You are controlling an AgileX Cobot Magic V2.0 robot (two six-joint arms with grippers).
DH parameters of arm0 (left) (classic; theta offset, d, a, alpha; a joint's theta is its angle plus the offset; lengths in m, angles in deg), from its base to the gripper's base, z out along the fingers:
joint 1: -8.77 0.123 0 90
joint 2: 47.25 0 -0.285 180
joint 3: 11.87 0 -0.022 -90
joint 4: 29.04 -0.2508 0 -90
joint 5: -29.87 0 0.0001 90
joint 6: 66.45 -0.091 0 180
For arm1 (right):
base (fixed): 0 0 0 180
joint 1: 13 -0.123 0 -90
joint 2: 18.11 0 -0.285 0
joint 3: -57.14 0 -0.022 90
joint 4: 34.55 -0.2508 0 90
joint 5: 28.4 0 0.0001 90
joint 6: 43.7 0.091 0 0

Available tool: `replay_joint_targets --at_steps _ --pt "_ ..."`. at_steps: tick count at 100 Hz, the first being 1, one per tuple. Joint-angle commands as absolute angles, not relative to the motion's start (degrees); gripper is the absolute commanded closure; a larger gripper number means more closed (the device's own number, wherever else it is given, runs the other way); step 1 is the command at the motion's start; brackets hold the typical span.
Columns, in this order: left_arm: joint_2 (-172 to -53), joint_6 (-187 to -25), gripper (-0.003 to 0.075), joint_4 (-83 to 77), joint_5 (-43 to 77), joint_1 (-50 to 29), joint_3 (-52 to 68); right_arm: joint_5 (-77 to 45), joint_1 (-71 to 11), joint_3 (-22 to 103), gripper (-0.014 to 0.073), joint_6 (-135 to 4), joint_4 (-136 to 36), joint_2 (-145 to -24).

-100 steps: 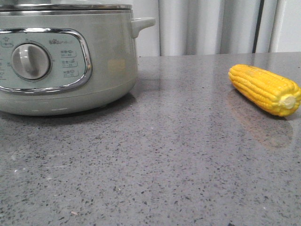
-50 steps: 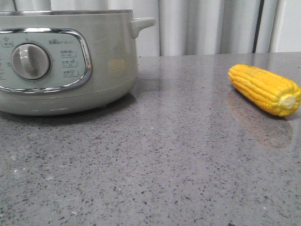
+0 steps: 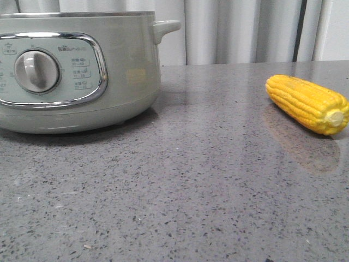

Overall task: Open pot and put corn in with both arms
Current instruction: 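Lift the glass lid off the pot with the left gripper and set it beside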

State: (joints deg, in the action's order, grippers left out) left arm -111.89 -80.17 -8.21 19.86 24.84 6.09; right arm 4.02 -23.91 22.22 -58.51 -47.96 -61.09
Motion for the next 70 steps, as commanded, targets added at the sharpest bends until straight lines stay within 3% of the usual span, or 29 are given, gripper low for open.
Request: replay_joint_targets --at_steps 1,30,70 --pt "-110.6 -80.0 0.0675 -7.6 27.6 27.4 5.9 0.0 -23.8 24.4 0.0249 -58.9 -47.9 -60.9" --pt "-110.6 -80.0 0.0675 -8.6 30.8 27.5 16.7 -0.6 -23.8 24.4 0.0249 -58.9 -47.9 -60.9" --pt "-110.9 -79.4 0.0675 -7.7 48.4 27.5 36.4 -0.3 -23.8 24.4 0.0248 -58.9 -47.9 -60.9"
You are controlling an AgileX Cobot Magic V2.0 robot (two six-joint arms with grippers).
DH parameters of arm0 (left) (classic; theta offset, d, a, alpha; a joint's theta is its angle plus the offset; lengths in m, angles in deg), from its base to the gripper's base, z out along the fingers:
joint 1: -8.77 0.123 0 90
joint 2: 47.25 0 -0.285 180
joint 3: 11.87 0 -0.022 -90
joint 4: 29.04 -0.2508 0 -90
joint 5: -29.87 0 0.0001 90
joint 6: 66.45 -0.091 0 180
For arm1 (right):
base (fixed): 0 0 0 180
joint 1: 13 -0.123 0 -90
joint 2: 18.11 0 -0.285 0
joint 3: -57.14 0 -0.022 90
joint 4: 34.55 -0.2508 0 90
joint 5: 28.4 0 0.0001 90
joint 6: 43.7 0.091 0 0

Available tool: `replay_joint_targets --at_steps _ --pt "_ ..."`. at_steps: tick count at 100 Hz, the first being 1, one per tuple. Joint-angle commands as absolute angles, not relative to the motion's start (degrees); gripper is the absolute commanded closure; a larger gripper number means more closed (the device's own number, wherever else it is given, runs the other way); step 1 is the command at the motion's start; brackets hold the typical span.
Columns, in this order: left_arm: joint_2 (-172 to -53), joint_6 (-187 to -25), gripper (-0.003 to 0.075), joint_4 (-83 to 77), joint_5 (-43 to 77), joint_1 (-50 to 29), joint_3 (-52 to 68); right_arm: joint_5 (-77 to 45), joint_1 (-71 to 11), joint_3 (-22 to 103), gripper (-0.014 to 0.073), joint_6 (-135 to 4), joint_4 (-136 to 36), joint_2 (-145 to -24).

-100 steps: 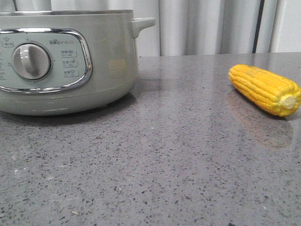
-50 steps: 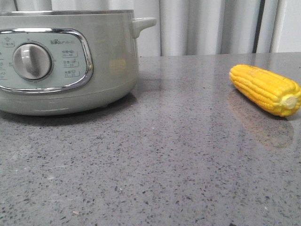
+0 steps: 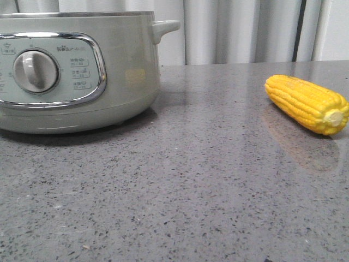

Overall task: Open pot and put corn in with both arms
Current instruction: 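Lift the glass lid off the pot with the left gripper and set it beside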

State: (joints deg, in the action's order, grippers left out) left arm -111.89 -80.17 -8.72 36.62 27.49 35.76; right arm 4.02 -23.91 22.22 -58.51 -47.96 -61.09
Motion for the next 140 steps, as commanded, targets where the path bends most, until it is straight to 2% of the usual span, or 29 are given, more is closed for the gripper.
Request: replay_joint_targets --at_steps 1,42,82,91,118,128,140 --pt "-111.1 -79.4 0.0675 -7.3 48.6 27.5 36.8 -0.3 -23.8 24.4 0.0248 -58.9 -47.9 -60.9" --pt "-117.3 -79.4 0.0675 -4.3 52.3 23.8 39.4 -0.1 -23.8 24.4 0.0249 -58.9 -47.9 -60.9" --pt "-123.3 -79.4 0.0663 -4.3 50.8 23.8 39.4 0.8 -23.8 24.4 0.0248 -58.9 -47.9 -60.9" --pt "-123.7 -79.4 0.0612 -4.3 49.3 23.8 39.4 1.1 -23.8 24.4 0.0249 -58.9 -47.9 -60.9" --pt "-123.7 -79.4 0.0314 -4.3 49.7 23.8 39.4 2.2 -23.8 24.4 0.0249 -58.9 -47.9 -60.9" --pt "-123.1 -79.4 0.0227 -4.3 49.9 23.8 39.1 2.2 -23.8 24.4 0.0249 -58.9 -47.9 -60.9" --pt "-119.9 -79.4 0.0197 -4.0 50.1 23.8 38.6 2.2 -23.8 24.4 0.0249 -58.9 -47.9 -60.9"
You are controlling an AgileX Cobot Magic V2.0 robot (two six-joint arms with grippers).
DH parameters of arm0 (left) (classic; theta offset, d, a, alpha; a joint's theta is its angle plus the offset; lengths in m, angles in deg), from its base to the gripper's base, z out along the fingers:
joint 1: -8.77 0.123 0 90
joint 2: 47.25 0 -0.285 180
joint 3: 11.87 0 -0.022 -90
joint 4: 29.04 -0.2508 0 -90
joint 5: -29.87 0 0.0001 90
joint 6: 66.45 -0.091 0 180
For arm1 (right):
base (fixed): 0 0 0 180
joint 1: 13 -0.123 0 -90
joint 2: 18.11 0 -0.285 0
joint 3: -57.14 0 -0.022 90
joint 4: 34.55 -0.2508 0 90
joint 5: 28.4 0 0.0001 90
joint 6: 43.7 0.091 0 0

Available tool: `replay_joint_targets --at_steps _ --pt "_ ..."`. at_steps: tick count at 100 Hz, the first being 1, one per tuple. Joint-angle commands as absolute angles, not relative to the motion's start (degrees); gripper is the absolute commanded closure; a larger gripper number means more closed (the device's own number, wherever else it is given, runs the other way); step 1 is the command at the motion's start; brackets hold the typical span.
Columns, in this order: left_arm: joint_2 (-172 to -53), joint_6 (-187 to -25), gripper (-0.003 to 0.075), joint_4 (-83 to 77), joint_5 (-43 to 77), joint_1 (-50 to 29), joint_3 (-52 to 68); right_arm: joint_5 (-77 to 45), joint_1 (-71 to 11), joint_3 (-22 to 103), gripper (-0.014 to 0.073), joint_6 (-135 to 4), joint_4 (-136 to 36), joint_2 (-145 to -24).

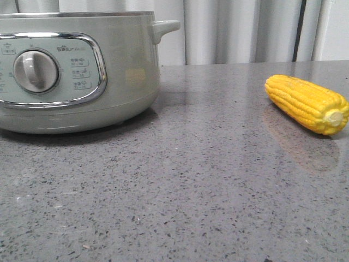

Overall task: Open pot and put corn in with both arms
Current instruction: 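Lift the glass lid off the pot with the left gripper and set it beside, then lower the right gripper onto the yellow corn cob and grasp it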

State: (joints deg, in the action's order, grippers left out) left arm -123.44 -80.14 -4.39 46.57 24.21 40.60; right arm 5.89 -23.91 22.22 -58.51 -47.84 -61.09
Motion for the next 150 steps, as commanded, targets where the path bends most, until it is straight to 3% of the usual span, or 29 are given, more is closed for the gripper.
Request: replay_joint_targets --at_steps 1,21,35,59,89,123,150 --pt "-119.3 -79.4 0.0198 -4.0 50.1 23.8 38.5 2.2 -23.8 24.4 0.0249 -58.9 -47.9 -60.9" --pt "-107.5 -79.4 0.0202 -4.0 50.5 20.8 37.0 2.2 -23.8 24.4 0.0248 -58.9 -48.1 -61.2" --pt "-96.5 -79.4 0.0251 -4.7 48.4 16.9 36.9 2.0 -23.8 24.4 0.0249 -58.9 -48.3 -62.8" --pt "-80.8 -80.1 0.0443 -11.7 35.5 15.3 36.9 4.3 -23.8 28.9 0.0248 -58.9 -49.0 -70.5" --pt "-73.9 -80.1 0.0738 -14.0 20.9 11.1 36.9 17.4 -23.8 45.5 0.0248 -58.9 -48.2 -87.0" --pt "-73.1 -80.1 0.0741 -17.7 14.6 6.3 36.9 18.1 -23.8 50.2 0.0243 -58.9 -47.5 -100.4" --pt "-73.1 -80.1 0.0741 -17.7 14.5 3.3 36.9 18.5 -23.8 50.2 0.0102 -56.7 -44.5 -108.6"
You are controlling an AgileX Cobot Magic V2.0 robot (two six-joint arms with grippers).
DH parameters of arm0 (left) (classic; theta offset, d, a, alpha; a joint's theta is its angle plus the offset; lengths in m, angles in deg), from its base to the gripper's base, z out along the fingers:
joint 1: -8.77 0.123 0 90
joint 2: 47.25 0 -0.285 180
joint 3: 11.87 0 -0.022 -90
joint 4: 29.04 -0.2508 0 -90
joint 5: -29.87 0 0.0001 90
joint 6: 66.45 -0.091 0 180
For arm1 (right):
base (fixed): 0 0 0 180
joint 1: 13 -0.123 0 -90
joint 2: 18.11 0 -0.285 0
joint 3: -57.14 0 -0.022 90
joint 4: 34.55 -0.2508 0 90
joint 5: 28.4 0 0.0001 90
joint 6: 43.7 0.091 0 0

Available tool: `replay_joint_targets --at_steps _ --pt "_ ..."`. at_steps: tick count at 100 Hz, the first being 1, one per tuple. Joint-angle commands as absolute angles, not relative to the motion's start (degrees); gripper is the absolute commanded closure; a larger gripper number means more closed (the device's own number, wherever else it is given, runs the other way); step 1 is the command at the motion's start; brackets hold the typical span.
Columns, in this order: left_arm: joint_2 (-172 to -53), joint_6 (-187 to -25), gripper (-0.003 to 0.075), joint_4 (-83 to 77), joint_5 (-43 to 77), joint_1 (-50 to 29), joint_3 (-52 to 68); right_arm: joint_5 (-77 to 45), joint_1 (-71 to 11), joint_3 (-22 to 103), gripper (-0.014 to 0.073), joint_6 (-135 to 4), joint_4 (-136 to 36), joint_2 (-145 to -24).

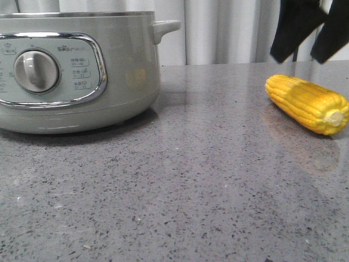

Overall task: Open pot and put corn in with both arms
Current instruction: 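Lower the right gripper onto the yellow corn cob and grasp it, then carry the corn over the open pot with the right gripper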

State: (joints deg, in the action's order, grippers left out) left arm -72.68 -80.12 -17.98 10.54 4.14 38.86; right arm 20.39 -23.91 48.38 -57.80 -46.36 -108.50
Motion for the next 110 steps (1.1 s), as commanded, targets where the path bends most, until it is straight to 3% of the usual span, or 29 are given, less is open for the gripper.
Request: replay_joint_targets --at_steps 1,35,46,52,64,91,110 --pt "-73.1 -80.1 0.0741 -17.7 14.5 3.3 36.9 18.5 -23.8 50.2 0.0101 -56.6 -44.3 -108.8" --pt "-73.1 -80.1 0.0741 -17.7 14.5 3.3 36.9 18.9 -23.8 50.2 0.0124 -53.9 -42.4 -115.6" --pt "-73.1 -80.1 0.0741 -17.7 14.5 3.3 36.9 19.0 -23.8 50.4 0.0297 -53.8 -42.4 -115.7" --pt "-73.1 -80.1 0.0741 -17.7 14.5 3.3 36.9 19.0 -23.8 51.0 0.0454 -53.8 -42.9 -115.4" --pt "-73.1 -80.1 0.0741 -17.6 14.5 3.3 36.9 18.5 -23.8 53.3 0.0664 -53.8 -44.3 -113.9" --pt "-73.1 -80.1 0.0741 -17.6 14.5 3.3 36.9 18.1 -25.5 69.2 0.0664 -56.0 -56.0 -111.2" --pt "-73.1 -80.1 0.0741 -17.2 14.5 3.3 36.9 14.3 -35.0 79.9 0.0664 -57.9 -57.9 -112.8"
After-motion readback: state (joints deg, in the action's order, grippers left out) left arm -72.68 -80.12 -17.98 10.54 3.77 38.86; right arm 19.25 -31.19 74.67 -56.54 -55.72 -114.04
